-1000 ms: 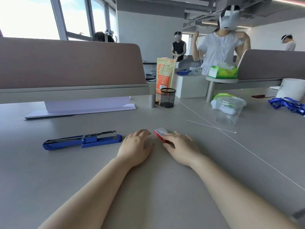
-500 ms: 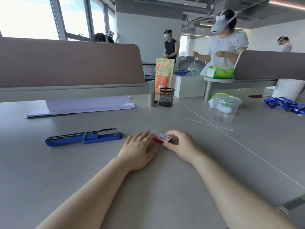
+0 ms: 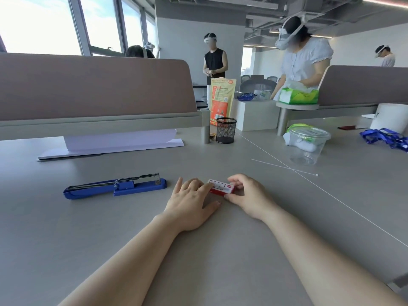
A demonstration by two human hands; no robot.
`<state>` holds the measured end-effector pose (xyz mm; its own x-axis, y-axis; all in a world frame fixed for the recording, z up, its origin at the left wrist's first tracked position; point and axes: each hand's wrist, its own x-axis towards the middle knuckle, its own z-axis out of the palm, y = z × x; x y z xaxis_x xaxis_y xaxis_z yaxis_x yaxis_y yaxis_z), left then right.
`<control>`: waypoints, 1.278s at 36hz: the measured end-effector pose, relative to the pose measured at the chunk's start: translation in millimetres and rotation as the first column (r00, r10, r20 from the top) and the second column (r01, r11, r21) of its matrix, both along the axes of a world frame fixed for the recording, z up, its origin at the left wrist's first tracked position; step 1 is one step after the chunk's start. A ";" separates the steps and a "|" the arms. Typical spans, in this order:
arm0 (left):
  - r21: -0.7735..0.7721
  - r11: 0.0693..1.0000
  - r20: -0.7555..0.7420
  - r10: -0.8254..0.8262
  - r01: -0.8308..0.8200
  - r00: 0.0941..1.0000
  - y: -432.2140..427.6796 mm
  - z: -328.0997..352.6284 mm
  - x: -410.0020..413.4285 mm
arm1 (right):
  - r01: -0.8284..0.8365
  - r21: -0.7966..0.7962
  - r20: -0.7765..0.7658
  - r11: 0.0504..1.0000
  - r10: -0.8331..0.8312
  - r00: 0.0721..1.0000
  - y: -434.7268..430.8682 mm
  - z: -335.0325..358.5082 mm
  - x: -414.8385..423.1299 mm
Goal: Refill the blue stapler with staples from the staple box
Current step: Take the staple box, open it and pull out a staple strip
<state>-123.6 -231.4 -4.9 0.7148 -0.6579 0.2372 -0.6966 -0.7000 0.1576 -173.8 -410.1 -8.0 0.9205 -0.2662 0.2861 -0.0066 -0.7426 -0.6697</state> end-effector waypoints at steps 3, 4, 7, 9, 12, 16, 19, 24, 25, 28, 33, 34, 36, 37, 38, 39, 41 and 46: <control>0.021 1.000 0.002 0.002 -0.002 1.000 1.3 0.4 -0.6 | -0.003 0.047 -0.013 0.999 0.004 1.000 -1.1 0.6 -0.9; 0.027 1.000 0.005 0.005 -0.005 1.000 2.0 0.4 -0.5 | -0.003 0.065 -0.016 0.998 0.004 1.000 -1.6 0.7 -1.1; 0.035 0.999 0.007 0.018 -0.018 1.000 3.8 0.8 -0.6 | 0.018 0.066 -0.013 0.998 -0.017 1.000 -4.0 0.1 -1.1; 0.042 0.999 0.004 0.025 -0.025 1.000 4.2 0.8 -0.8 | 0.054 0.006 -0.016 0.999 -0.054 0.998 -6.0 -0.4 -0.9; 0.045 0.998 0.016 0.032 -0.032 0.999 4.4 -0.6 -0.3 | 0.085 -0.045 -0.019 0.995 -0.086 0.996 -8.3 0.0 -1.9; 0.050 0.998 0.023 0.022 -0.023 0.999 5.8 -1.7 1.0 | 0.050 -0.045 -0.041 0.998 -0.052 0.998 -12.7 2.5 -4.9; 0.034 0.999 0.034 0.011 -0.012 0.999 6.9 -0.4 0.9 | -0.006 0.019 -0.075 1.000 0.007 0.997 -18.2 6.0 -8.2; -0.064 0.998 0.054 -0.026 0.030 0.998 5.3 -2.3 2.2 | -0.113 0.111 -0.089 0.987 0.123 0.988 -21.1 9.1 -11.5; -0.090 0.995 0.031 -0.039 0.041 0.999 4.8 -2.8 1.9 | -0.132 0.122 -0.091 0.984 0.143 0.986 -20.1 9.2 -11.3; -0.127 0.991 -0.037 -0.054 0.048 0.998 4.6 -3.0 1.9 | -0.173 0.119 -0.101 0.978 0.185 0.977 -16.2 9.2 -10.8; -0.137 0.990 -0.045 -0.030 0.023 0.999 7.1 -1.4 7.4 | -0.196 0.118 -0.106 0.973 0.208 0.972 -17.6 13.9 -14.5; -0.144 0.989 -0.037 -0.026 0.021 0.999 8.0 -1.6 9.1 | -0.191 0.117 -0.108 0.975 0.204 0.973 -18.9 14.7 -15.4; -0.166 0.986 -0.041 -0.026 0.019 0.999 10.2 -1.7 11.3 | -0.174 0.112 -0.111 0.978 0.186 0.976 -22.0 15.1 -16.3; -0.177 0.984 -0.047 -0.030 0.021 0.998 11.1 -1.6 11.6 | -0.164 0.113 -0.112 0.980 0.177 0.978 -23.5 15.0 -16.6; -0.189 0.982 -0.052 -0.032 0.021 0.998 12.0 -1.4 11.9 | -0.156 0.116 -0.114 0.981 0.169 0.979 -24.6 14.9 -16.9; -0.202 0.979 -0.055 -0.032 0.021 0.998 12.7 -1.1 11.7 | -0.149 0.119 -0.116 0.982 0.162 0.980 -25.4 14.9 -17.2; -0.231 0.973 -0.059 -0.034 0.019 0.998 13.5 -0.1 10.3 | -0.139 0.125 -0.120 0.982 0.154 0.981 -26.2 14.9 -17.3; -0.279 0.960 -0.020 -0.048 0.040 0.999 12.5 2.4 6.3 | -0.132 0.116 -0.107 0.984 0.144 0.984 -25.5 12.6 -15.5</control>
